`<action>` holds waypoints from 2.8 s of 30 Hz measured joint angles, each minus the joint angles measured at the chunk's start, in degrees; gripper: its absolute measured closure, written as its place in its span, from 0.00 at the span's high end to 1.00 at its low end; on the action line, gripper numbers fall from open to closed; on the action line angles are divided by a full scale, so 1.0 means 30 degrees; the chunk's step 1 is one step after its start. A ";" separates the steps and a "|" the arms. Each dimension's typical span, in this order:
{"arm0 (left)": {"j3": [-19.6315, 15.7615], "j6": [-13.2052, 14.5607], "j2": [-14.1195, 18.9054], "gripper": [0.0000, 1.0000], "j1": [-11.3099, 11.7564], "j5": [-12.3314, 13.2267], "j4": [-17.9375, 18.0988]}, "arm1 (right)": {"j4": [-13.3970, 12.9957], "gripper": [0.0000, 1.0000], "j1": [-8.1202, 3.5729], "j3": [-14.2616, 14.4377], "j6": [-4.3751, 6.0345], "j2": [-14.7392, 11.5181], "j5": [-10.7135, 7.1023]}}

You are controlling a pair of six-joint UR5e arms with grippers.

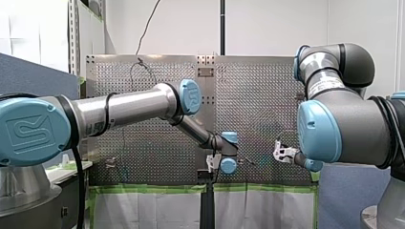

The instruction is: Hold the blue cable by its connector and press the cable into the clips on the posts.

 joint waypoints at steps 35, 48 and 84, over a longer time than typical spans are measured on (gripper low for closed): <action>0.0052 -0.0017 0.0000 0.00 0.0196 0.0098 -0.0216 | 0.0072 0.00 -0.0017 -0.0427 0.0097 0.0227 -0.0019; -0.1387 0.0171 0.0109 1.00 0.0077 0.0308 0.0080 | 0.0236 0.00 0.0039 -0.0427 0.0013 0.0253 0.0005; -0.5298 0.1059 0.2223 0.00 -0.0589 0.2542 0.0897 | 0.2762 0.00 0.0317 0.0357 -0.2739 0.0237 0.0769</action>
